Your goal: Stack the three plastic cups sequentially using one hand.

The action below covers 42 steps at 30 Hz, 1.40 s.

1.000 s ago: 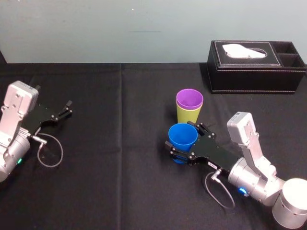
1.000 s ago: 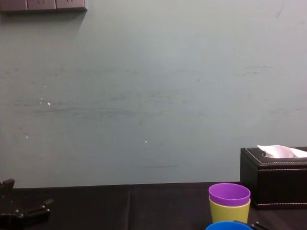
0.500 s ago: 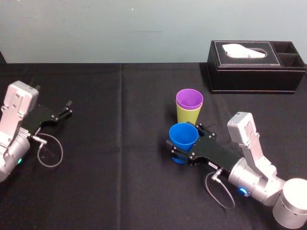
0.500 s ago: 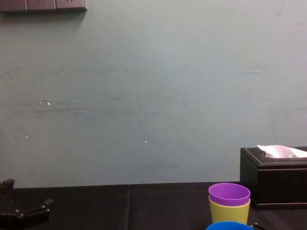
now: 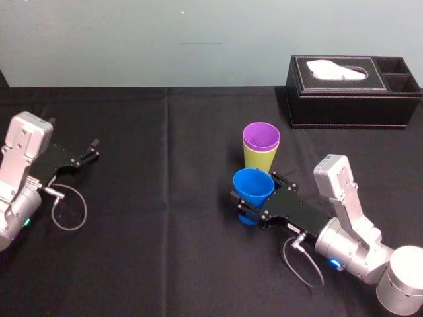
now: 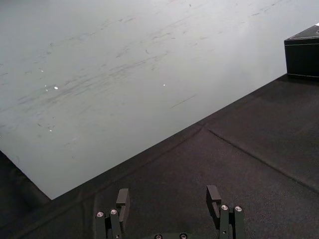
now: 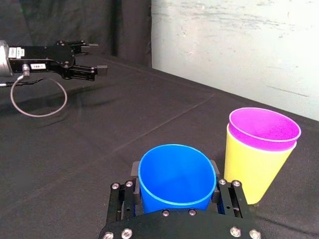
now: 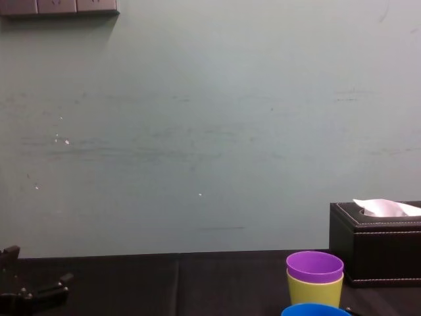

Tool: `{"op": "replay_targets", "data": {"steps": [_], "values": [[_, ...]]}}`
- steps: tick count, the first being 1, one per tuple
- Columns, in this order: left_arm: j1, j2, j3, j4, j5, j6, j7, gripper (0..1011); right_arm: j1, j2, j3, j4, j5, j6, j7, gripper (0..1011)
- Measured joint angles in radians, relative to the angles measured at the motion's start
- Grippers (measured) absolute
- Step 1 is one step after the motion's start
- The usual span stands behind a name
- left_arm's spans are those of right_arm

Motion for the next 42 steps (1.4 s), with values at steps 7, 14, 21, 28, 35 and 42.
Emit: {"op": "replay_targets", "data": {"steps": [7,14,21,28,35,42], "values": [[0.0,0.0,0.0,0.0,0.0,0.0,0.0,1011,0.006,0.02,0.011,-0.035,0.022,0.002,0.03,746],[0.0,0.0,0.0,0.0,0.0,0.0,0.0,1011,0.013,0.044,0.032,-0.107,0.066,0.035,0.042,744],[0.0,0.0,0.0,0.0,0.0,0.0,0.0,1011,0.058,0.05,0.049,-0.126,0.109,0.058,0.048,744],[0.0,0.0,0.0,0.0,0.0,0.0,0.0,1011,0.136,0.04,0.048,-0.084,0.12,0.069,0.045,744],[0.0,0.0,0.0,0.0,0.0,0.0,0.0,1011,0.218,0.009,0.04,0.012,0.137,0.058,0.048,744],[0.0,0.0,0.0,0.0,0.0,0.0,0.0,1011,0.265,-0.013,0.025,0.087,0.129,0.046,0.047,744]]}}
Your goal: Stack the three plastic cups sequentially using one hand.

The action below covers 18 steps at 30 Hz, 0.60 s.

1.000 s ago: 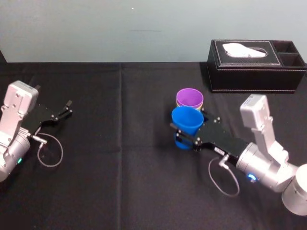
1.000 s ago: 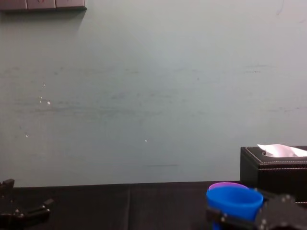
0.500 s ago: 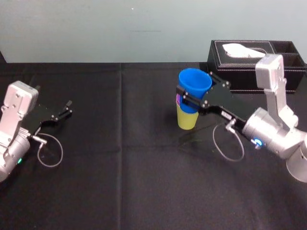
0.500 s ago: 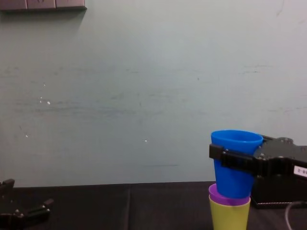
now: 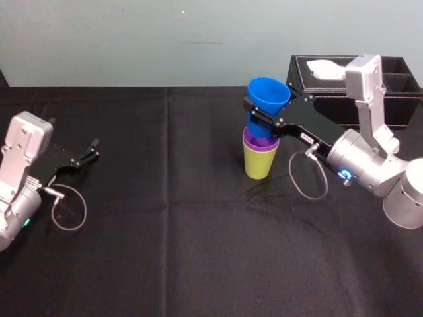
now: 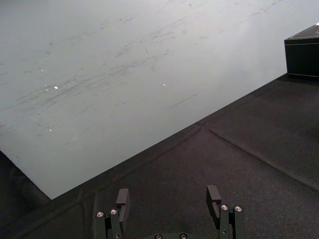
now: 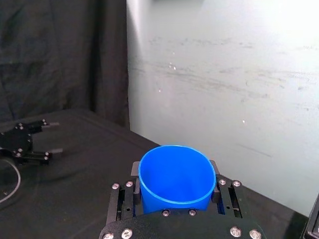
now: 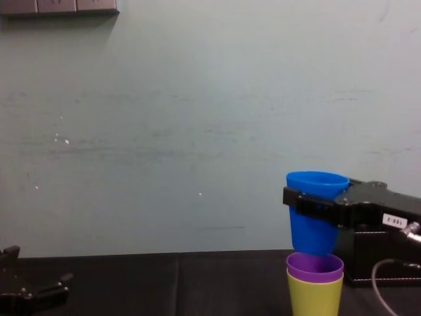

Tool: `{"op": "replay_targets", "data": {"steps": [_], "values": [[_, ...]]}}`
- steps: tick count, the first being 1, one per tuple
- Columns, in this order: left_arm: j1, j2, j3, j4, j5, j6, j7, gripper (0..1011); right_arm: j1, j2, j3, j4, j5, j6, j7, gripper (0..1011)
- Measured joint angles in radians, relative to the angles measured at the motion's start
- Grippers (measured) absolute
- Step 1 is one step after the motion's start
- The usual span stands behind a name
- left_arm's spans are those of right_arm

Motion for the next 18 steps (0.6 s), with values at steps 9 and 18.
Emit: {"op": "replay_targets", "data": {"steps": [9,18], "values": [[0.0,0.0,0.0,0.0,0.0,0.0,0.0,1011,0.023,-0.016,-0.012,0.073,-0.018,-0.019,0.0,746],[0.0,0.0,0.0,0.0,0.0,0.0,0.0,1011,0.035,-0.025,-0.017,0.114,-0.032,-0.035,0.006,744]]}}
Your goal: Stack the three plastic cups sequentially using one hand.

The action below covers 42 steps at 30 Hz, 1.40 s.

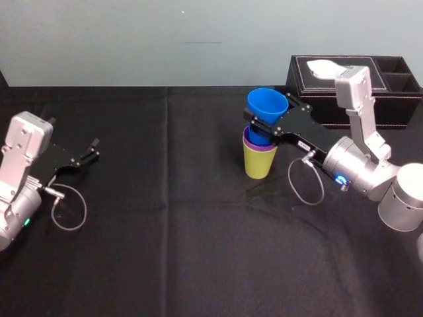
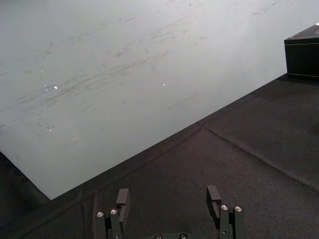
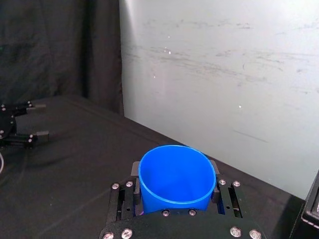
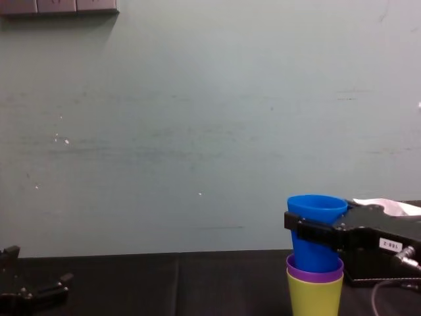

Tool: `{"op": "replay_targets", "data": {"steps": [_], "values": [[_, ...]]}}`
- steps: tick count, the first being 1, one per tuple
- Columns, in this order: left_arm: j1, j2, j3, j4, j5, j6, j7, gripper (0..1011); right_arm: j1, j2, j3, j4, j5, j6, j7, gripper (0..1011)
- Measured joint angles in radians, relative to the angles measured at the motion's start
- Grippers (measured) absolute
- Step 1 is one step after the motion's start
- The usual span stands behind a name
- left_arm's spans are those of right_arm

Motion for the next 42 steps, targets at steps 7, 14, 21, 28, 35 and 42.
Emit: {"op": "replay_targets", "data": {"steps": [7,14,21,28,35,42], "values": [[0.0,0.0,0.0,0.0,0.0,0.0,0.0,1011,0.002,-0.007,-0.005,0.03,-0.011,-0.008,0.004,746],[0.0,0.0,0.0,0.0,0.0,0.0,0.0,1012,0.002,-0.012,-0.007,0.046,-0.02,-0.014,0.005,744],[0.0,0.0,0.0,0.0,0.0,0.0,0.0,1011,0.003,-0.016,-0.01,0.059,-0.03,-0.017,0.007,744],[0.0,0.0,0.0,0.0,0.0,0.0,0.0,1011,0.002,-0.017,-0.014,0.066,-0.04,-0.017,0.01,746],[0.0,0.0,0.0,0.0,0.0,0.0,0.0,1011,0.002,-0.017,-0.014,0.066,-0.041,-0.017,0.009,744],[0.0,0.0,0.0,0.0,0.0,0.0,0.0,1011,0.002,-0.017,-0.013,0.066,-0.04,-0.017,0.009,865]]}}
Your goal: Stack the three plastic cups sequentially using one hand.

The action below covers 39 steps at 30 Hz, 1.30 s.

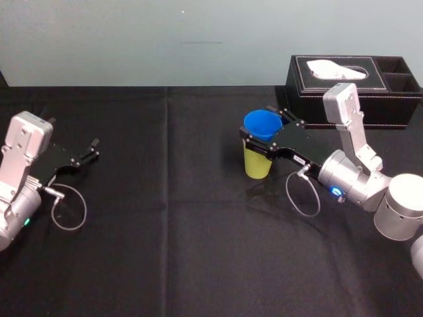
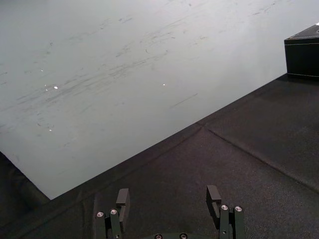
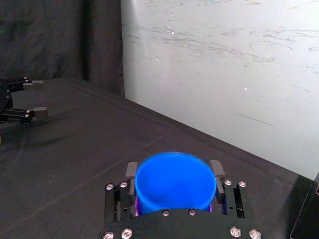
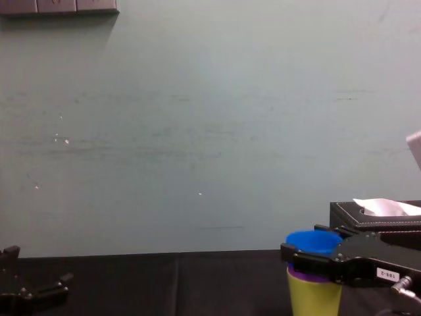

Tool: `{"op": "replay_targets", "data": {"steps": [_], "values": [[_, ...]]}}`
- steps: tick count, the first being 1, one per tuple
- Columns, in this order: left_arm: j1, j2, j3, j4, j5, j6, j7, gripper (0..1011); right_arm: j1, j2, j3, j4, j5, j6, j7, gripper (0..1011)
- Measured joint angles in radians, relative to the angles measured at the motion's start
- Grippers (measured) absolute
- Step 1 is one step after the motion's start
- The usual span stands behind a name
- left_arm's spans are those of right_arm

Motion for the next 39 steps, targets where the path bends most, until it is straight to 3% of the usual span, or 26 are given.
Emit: {"op": "replay_targets", "data": {"steps": [7,16,27,32,37,39], "values": [[0.0,0.0,0.0,0.0,0.0,0.0,0.0,1012,0.0,0.0,0.001,0.0,0.001,0.0,0.0,1002],[0.0,0.0,0.0,0.0,0.0,0.0,0.0,1011,-0.006,0.002,0.003,-0.013,0.003,0.001,-0.001,1002],[0.0,0.0,0.0,0.0,0.0,0.0,0.0,1011,-0.133,0.036,0.061,-0.187,0.038,0.007,-0.058,1002],[0.0,0.0,0.0,0.0,0.0,0.0,0.0,1011,-0.191,0.039,0.096,-0.245,0.025,0.0,-0.126,1003],[0.0,0.0,0.0,0.0,0.0,0.0,0.0,1011,-0.257,0.018,0.146,-0.293,-0.098,-0.014,-0.318,1002],[0.0,0.0,0.0,0.0,0.0,0.0,0.0,1012,-0.266,0.01,0.155,-0.294,-0.126,-0.014,-0.358,1003]]}}
